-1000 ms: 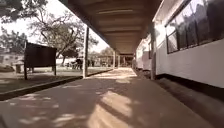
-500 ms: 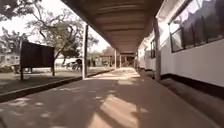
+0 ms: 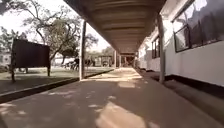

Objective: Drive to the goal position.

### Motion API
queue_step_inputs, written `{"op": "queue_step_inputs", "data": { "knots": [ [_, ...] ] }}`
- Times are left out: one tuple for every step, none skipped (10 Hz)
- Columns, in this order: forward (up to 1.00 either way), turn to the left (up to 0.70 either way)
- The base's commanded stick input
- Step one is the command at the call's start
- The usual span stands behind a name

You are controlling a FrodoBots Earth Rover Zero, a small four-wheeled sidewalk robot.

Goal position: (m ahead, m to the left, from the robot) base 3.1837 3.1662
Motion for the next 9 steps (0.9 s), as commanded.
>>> {"op": "queue_step_inputs", "data": {
  "knots": [
    [0.7, 0.0],
    [0.7, 0.0],
    [0.7, 0.0],
    [0.7, 0.0],
    [0.7, 0.0],
    [0.7, 0.0],
    [0.7, 0.0],
    [0.7, 0.0],
    [0.7, 0.0]
  ]
}}
